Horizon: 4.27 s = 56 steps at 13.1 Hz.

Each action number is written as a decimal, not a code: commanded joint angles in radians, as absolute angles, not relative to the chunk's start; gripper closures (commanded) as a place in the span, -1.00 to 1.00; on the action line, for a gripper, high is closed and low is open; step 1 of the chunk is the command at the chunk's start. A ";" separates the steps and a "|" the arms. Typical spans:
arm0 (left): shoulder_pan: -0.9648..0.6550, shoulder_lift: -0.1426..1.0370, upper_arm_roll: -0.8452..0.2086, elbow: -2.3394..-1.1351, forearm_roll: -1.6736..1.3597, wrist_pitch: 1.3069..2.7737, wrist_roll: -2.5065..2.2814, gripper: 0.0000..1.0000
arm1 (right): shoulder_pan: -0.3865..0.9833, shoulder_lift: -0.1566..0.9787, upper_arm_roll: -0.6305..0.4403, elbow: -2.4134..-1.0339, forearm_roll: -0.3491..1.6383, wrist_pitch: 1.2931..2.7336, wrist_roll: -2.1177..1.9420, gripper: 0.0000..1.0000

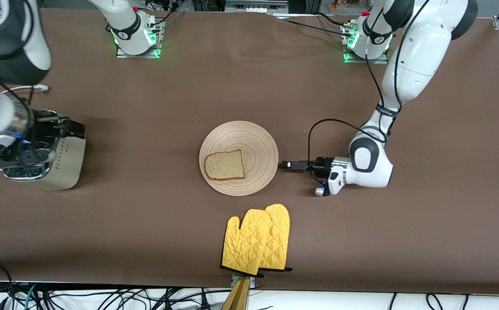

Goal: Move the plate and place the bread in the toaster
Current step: 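Move the right gripper over the bread while the left gripper withdraws, then lower the right gripper and grasp the bread slice edge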

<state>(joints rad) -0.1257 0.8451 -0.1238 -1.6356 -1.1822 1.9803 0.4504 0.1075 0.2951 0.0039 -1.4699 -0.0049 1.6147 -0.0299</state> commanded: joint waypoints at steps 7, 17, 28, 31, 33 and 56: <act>-0.132 0.157 -0.082 -1.894 -0.335 1.922 0.040 -1.00 | 0.328 0.469 0.003 -1.456 0.113 1.847 0.258 -1.00; -0.207 -0.026 0.003 -1.530 0.021 1.307 -0.196 -1.00 | 0.462 0.673 0.002 -1.453 0.121 2.170 0.255 -1.00; -0.120 -0.006 0.003 -1.516 0.026 1.390 -0.198 -1.00 | 0.525 0.764 0.002 -1.451 0.121 2.261 0.255 -1.00; -0.103 -0.005 0.006 -1.493 0.040 1.393 -0.207 -1.00 | 0.546 0.782 0.002 -1.450 0.120 2.264 0.256 -1.00; -0.091 0.009 0.006 -1.456 0.032 1.393 -0.209 -1.00 | 0.546 0.791 0.002 -1.450 0.120 2.278 0.255 -1.00; -0.103 0.060 -0.005 -1.451 0.109 1.414 -0.207 -1.00 | 0.554 0.790 0.002 -1.453 0.123 2.275 0.247 -0.77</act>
<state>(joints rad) -0.1017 0.0473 -0.0011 -1.4809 0.0761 1.4211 -0.1994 0.5464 0.7808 0.0077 -1.4631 0.1092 2.2756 0.2565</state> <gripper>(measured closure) 0.000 0.110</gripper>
